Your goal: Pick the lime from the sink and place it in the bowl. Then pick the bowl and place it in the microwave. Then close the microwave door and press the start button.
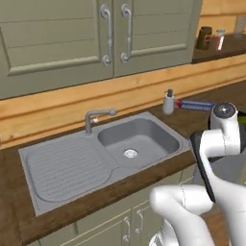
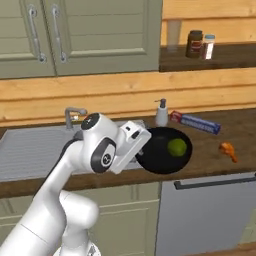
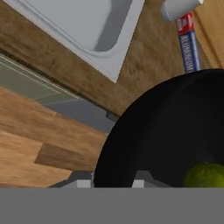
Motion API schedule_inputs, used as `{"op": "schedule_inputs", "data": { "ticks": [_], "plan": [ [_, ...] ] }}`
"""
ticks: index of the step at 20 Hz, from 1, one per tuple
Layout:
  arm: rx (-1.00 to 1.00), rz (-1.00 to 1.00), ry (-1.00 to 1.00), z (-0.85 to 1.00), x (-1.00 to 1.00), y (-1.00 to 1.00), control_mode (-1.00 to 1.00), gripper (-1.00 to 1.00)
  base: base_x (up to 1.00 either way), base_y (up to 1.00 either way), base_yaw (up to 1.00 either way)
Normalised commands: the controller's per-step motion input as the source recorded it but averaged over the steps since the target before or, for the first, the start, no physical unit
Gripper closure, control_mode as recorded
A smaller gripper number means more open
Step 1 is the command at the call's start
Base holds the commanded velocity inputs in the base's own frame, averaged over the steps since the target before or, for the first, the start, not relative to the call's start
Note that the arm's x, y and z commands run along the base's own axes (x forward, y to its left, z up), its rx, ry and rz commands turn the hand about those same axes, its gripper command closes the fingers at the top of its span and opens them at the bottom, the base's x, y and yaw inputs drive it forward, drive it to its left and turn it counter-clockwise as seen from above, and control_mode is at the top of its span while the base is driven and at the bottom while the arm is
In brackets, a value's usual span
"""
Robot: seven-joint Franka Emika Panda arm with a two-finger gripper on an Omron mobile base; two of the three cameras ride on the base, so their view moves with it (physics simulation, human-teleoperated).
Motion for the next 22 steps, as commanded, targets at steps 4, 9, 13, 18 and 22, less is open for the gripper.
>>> {"op": "schedule_inputs", "data": {
  "ticks": [4, 9, 13, 18, 22],
  "plan": [
    [0.00, 0.00, 0.00, 0.00, 0.00, 0.00, 1.00, 1.00, -0.23, 0.00, -0.65],
    [0.00, 0.00, 0.00, 0.00, 0.00, 0.00, 1.00, 1.00, -0.09, 0.00, -0.72],
    [0.00, 0.00, 0.00, 0.00, 0.00, 0.00, 1.00, 1.00, 0.00, 0.00, -0.74],
    [0.00, 0.00, 0.00, 0.00, 0.00, 0.00, 1.00, 1.00, 0.00, -0.02, -0.75],
    [0.00, 0.00, 0.00, 0.00, 0.00, 0.00, 1.00, 1.00, 0.00, 0.00, -0.82]
  ]
}}
